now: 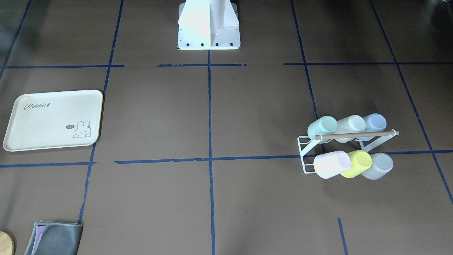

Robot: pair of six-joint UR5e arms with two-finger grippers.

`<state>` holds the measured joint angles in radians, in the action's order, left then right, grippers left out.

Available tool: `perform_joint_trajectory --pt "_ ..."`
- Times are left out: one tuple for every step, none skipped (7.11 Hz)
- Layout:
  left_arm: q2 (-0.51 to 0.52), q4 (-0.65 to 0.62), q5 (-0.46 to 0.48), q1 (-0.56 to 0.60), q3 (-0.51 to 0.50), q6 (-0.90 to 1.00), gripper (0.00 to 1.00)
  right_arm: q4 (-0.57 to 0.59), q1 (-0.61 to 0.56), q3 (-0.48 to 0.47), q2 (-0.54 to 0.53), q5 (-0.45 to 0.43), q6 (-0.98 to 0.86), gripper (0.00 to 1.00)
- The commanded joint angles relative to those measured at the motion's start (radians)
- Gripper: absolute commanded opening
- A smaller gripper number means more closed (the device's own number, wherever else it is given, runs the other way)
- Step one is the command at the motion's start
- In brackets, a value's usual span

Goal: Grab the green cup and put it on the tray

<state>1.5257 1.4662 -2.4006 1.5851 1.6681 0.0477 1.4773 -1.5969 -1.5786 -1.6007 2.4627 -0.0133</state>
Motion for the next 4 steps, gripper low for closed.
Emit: perform_joint_trajectory --pt "0.004 -0.001 -0.002 0.001 0.005 -0.002 1.00 0.000 0.000 -0.001 -0.001 0.001 0.001 1.00" --pt "0.008 -0.001 0.000 -0.001 0.005 -0.002 1.00 0.001 0.000 -0.006 0.005 0.001 0.001 1.00" --pt "0.008 0.000 0.000 0.001 0.008 0.000 1.00 0.001 0.000 -0.015 0.014 0.001 0.002 1.00" --pt "0.008 0.002 0.000 0.001 0.013 0.000 1.00 0.000 0.002 -0.014 0.025 -0.008 0.001 1.00"
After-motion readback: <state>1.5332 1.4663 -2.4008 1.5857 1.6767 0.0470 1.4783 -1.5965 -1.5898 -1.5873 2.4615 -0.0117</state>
